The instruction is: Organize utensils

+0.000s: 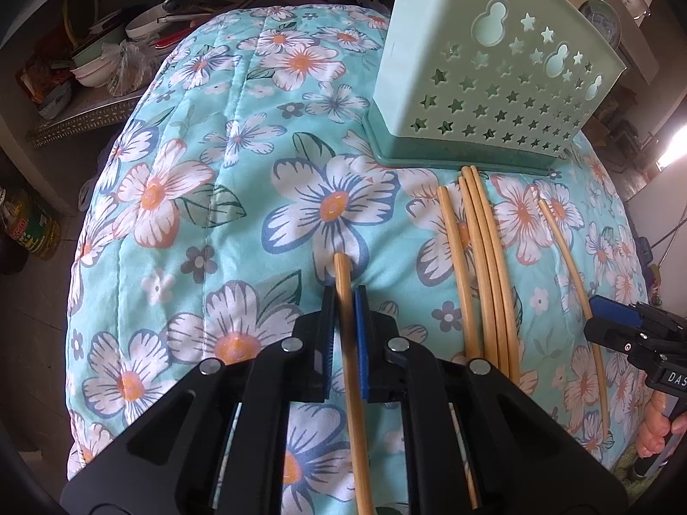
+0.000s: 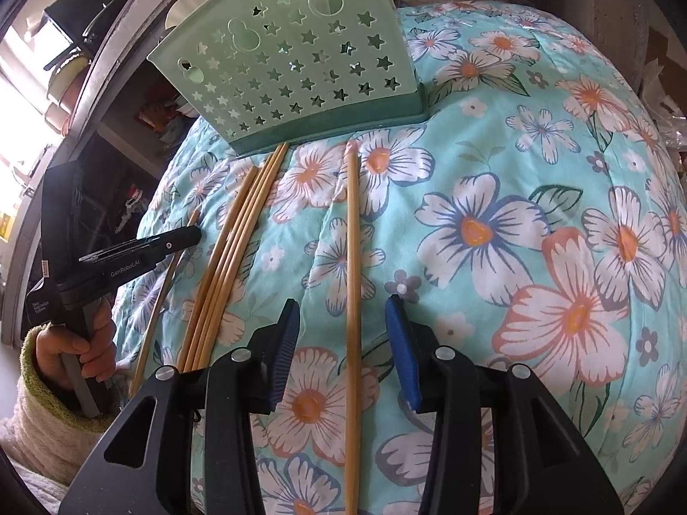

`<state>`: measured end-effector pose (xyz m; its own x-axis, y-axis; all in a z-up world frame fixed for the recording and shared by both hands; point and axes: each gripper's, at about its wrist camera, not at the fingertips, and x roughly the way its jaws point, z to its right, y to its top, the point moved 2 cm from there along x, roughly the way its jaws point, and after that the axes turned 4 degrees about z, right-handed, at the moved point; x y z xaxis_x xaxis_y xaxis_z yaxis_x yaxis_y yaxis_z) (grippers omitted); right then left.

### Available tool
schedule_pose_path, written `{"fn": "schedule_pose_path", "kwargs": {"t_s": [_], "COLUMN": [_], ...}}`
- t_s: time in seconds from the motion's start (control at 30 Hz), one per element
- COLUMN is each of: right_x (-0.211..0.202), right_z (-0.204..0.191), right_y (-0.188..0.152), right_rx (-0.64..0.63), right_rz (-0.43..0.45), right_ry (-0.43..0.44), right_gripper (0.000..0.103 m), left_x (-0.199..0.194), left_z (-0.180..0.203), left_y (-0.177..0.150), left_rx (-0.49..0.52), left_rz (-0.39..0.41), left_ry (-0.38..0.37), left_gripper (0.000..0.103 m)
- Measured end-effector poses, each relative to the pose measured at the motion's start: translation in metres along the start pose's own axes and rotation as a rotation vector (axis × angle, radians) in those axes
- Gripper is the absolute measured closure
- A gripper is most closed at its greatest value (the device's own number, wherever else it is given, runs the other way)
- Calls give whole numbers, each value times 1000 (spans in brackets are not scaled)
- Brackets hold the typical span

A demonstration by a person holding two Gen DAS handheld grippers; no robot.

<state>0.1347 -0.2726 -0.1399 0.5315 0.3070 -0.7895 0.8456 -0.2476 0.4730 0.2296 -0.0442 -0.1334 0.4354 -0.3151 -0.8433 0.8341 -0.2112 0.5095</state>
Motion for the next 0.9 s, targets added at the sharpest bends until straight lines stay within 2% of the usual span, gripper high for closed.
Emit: {"fn": "schedule_pose_path", "kwargs": {"t_s": [0.47,0.9], "right_x": [21,37], "right_z": [-11,-16], "right_y": [40,44], "right_rx": [-26,-85], "right_rz": [45,49], "right_ry": [-53,-136], "right_gripper": [62,71], "left_x": [-1,-1], "left_z": [1,2], "left_y": [-2,-2], "left_rx": [2,2], "left_rz": [3,4], "left_ry": [4,8], "left_gripper": [95,95]}}
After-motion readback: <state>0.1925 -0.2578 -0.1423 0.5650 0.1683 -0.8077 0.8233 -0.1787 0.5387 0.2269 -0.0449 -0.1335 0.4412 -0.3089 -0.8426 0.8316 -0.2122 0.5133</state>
